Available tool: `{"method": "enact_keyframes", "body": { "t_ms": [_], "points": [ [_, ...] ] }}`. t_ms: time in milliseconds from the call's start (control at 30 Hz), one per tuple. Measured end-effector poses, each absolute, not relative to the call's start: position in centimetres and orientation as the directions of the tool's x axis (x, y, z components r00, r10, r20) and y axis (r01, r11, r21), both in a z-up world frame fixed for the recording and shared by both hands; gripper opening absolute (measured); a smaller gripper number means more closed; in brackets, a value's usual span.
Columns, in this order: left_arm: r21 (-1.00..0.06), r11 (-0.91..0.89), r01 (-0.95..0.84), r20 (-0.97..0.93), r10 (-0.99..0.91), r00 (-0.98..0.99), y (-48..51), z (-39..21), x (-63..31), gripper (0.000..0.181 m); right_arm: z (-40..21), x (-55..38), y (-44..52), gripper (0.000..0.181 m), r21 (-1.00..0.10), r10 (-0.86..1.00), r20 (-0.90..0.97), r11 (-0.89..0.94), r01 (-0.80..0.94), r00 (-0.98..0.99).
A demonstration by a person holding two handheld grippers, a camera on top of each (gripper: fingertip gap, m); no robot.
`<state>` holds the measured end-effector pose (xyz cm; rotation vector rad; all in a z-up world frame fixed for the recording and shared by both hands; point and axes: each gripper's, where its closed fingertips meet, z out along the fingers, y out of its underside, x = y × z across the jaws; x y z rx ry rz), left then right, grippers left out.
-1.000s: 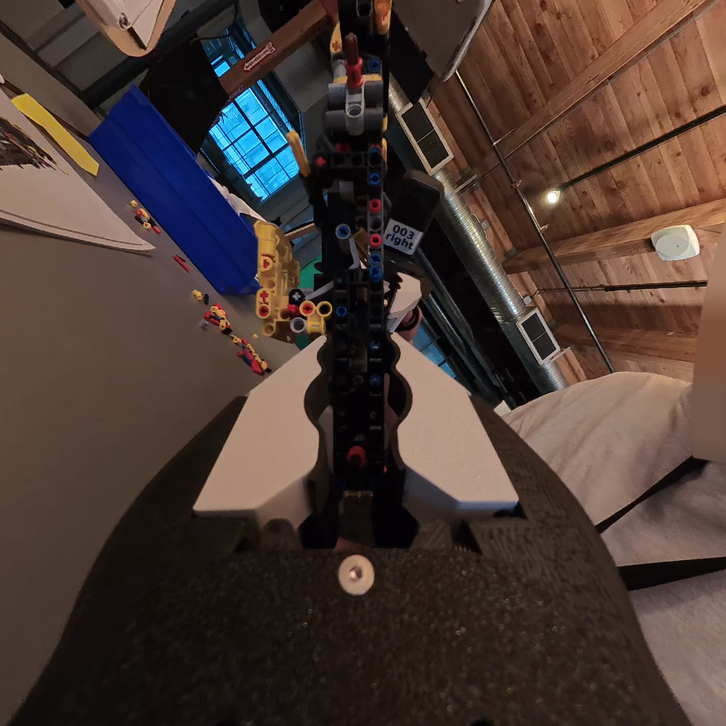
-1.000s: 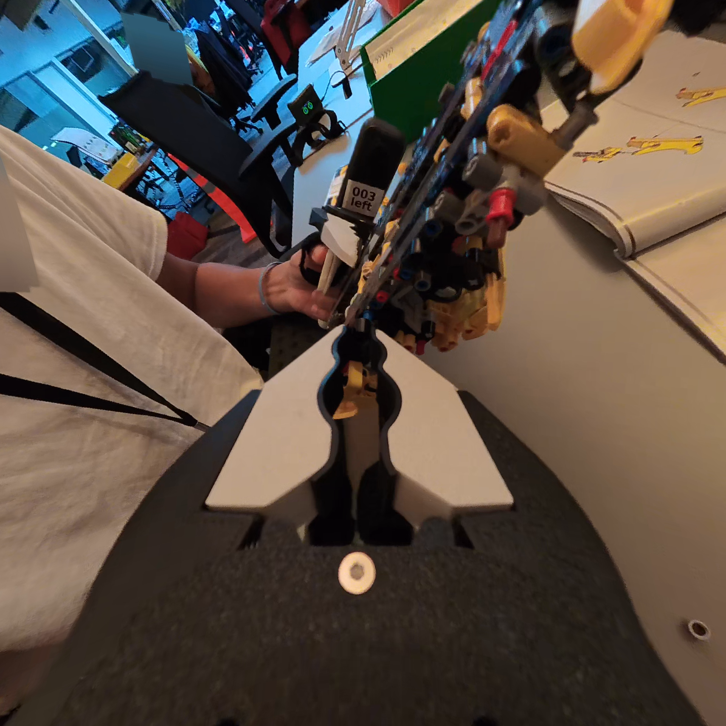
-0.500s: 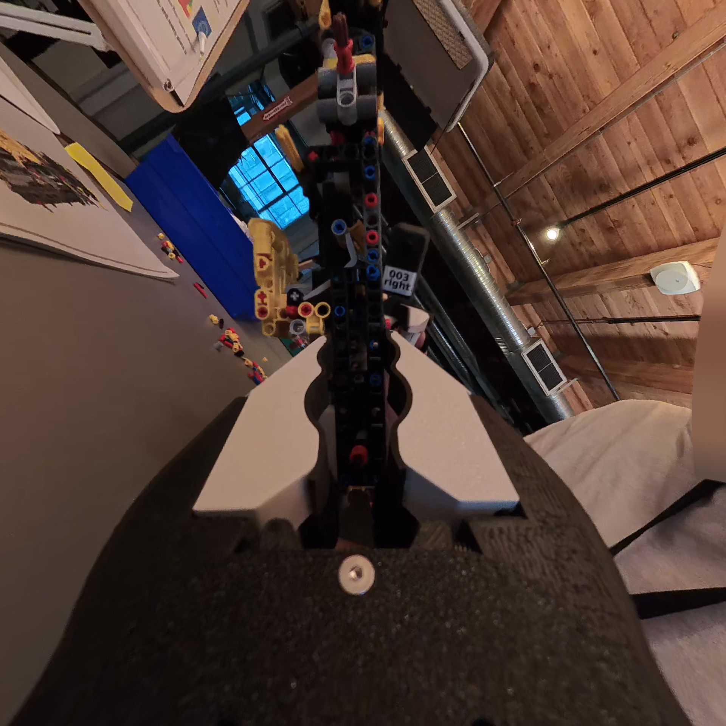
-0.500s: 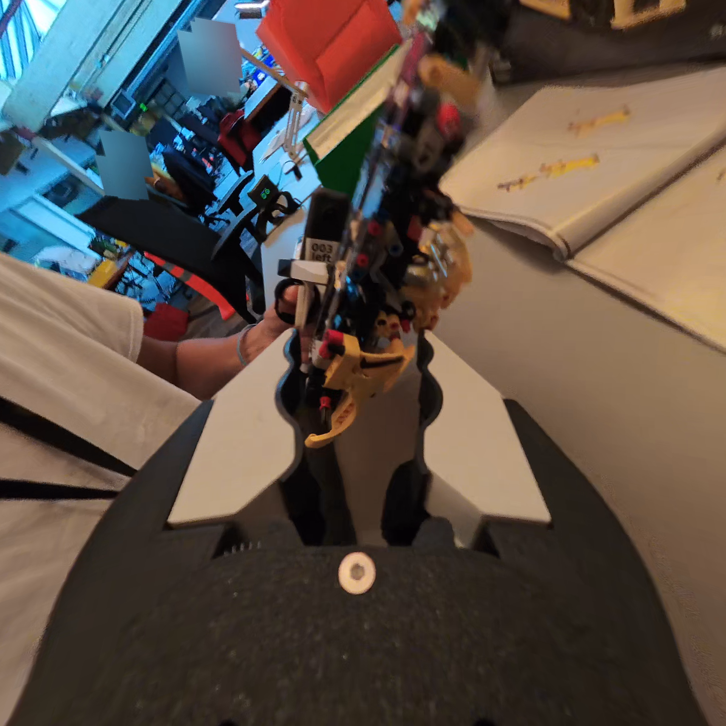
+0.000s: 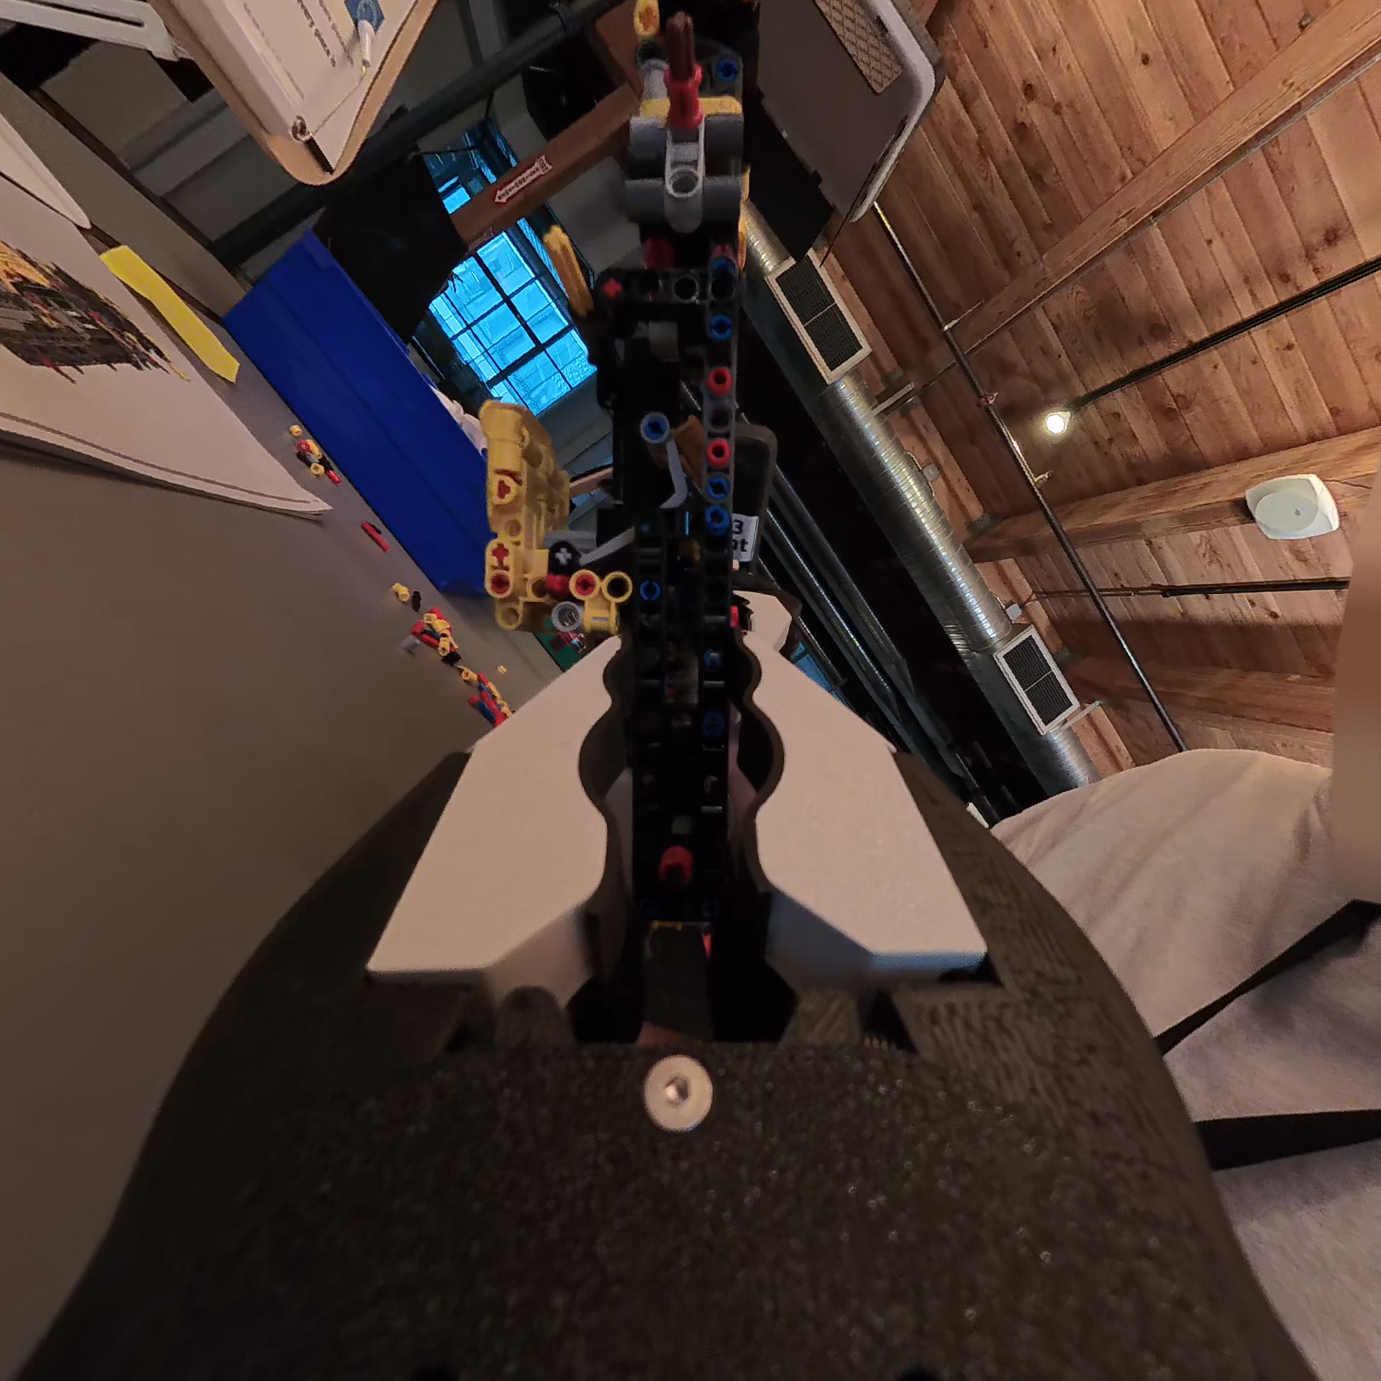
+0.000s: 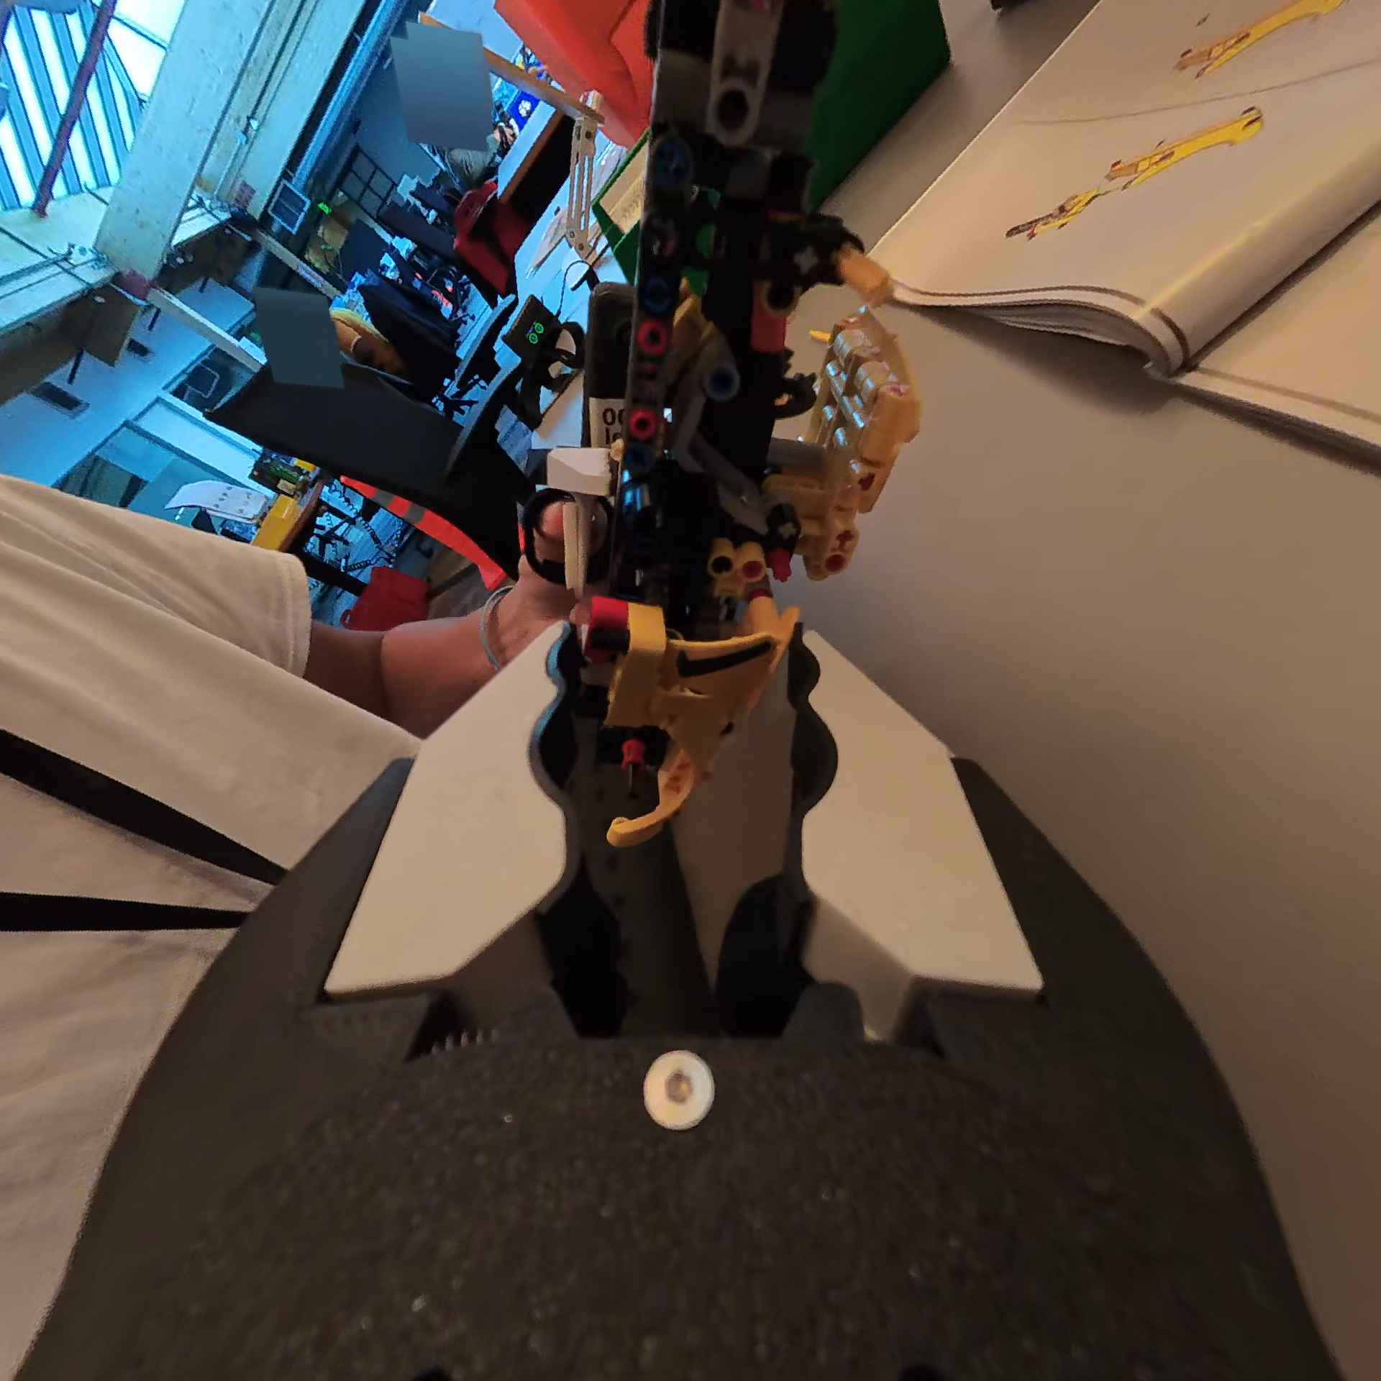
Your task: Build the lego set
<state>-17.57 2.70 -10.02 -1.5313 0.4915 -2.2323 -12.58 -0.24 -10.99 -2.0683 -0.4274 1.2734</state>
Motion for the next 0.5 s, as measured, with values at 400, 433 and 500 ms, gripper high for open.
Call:
{"method": "enact_keyframes", "body": {
  "t_ms": [400, 433, 500],
  "points": [
    [-0.459, -0.881, 0.119, 0.817, -0.470, -0.335, 2.8, -10.3, -17.6, 0.024, -11.8, -12.6, -0.3, 0.055, -0.718, 0.632, -0.598, -0.696, 0.021, 0.493],
    [-0.462, -0.879, 0.119, 0.816, -0.474, -0.332, 2.8, -10.3, -17.5, 0.024, -11.9, -12.6, -0.3, 0.055, -0.720, 0.633, -0.596, -0.693, 0.019, 0.494],
    [-0.467, -0.876, 0.121, 0.815, -0.479, -0.326, 2.8, -10.3, -17.5, 0.024, -12.0, -12.5, -0.4, 0.055, -0.731, 0.641, -0.578, -0.682, 0.028, 0.505]
  ]
}}
